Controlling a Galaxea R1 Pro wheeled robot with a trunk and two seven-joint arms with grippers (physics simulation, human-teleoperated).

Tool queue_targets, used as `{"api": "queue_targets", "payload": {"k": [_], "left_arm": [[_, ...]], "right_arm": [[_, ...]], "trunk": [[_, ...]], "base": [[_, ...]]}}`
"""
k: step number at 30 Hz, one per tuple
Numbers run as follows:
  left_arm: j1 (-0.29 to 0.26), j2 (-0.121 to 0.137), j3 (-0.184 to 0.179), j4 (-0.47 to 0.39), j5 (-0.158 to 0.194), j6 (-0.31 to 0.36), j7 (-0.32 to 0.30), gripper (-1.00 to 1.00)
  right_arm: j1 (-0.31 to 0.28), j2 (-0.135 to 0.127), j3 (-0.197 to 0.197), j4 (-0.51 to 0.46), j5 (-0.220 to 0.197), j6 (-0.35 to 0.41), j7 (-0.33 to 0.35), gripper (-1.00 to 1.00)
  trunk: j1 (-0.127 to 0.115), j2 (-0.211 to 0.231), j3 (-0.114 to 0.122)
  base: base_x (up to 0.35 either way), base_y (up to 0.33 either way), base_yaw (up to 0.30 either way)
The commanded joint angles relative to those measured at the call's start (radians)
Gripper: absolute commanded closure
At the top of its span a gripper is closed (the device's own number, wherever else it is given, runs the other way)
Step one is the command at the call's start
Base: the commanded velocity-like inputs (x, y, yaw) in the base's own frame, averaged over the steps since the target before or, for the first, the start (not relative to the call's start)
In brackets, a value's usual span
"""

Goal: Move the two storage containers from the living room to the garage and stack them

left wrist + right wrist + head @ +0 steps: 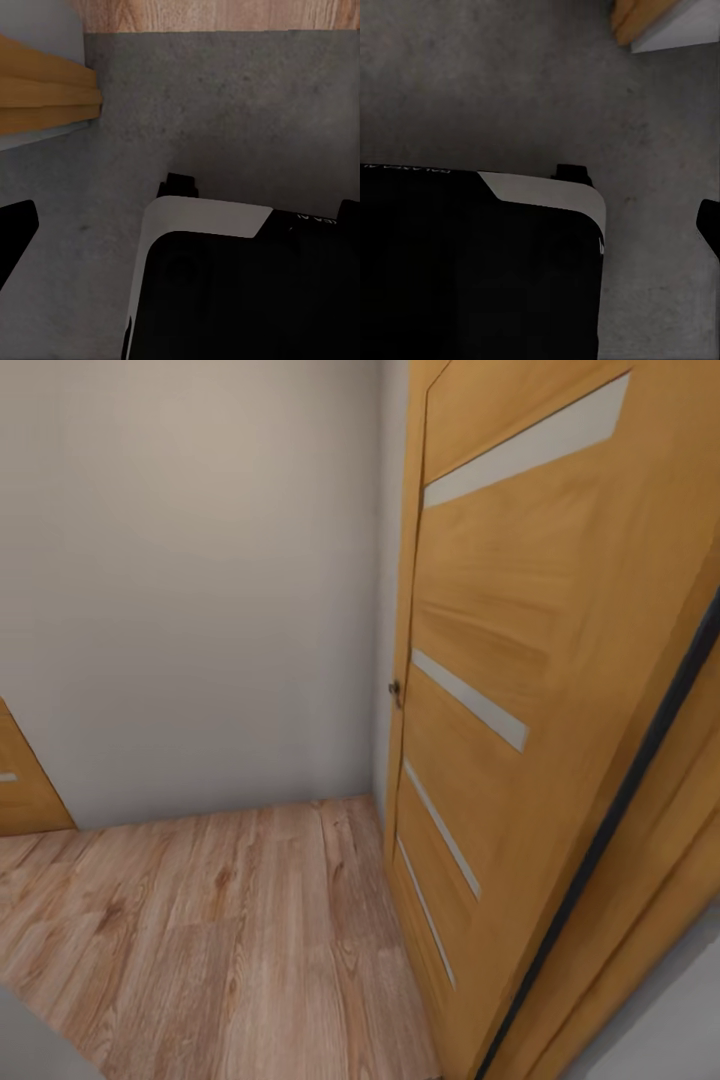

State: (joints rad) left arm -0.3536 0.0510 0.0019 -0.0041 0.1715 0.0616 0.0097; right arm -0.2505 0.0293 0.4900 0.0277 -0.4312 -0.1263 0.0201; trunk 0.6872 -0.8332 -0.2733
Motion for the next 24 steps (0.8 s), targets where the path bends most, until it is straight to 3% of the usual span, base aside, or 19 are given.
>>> {"api": "queue_targets", "payload": {"k": [1,12,24], "left_arm": [[-0.001,0.0,0.0,0.0,0.008,0.004,0.001,-1.0],[-0.001,0.0,0.0,0.0,0.008,0.004,0.001,-1.0],[-0.001,0.0,0.0,0.0,0.008,0.003,0.001,-1.0]], "right_arm": [[-0.001,0.001,0.008,0.003,-0.01,-0.006,0.002,-1.0],[-0.001,0.0,0.008,0.003,-0.01,-0.006,0.003,-1.0],[-0.001,0.001,0.009,0.003,-0.009,-0.005,0.002,-1.0]], "trunk": [[0.0,-0.001,-0.001],[0.0,-0.001,-0.001],[0.0,-0.001,-0.001]], "base": [[0.144,0.0,0.262],[0.019,0.0,0.264],[0.11,0.0,0.079]]}}
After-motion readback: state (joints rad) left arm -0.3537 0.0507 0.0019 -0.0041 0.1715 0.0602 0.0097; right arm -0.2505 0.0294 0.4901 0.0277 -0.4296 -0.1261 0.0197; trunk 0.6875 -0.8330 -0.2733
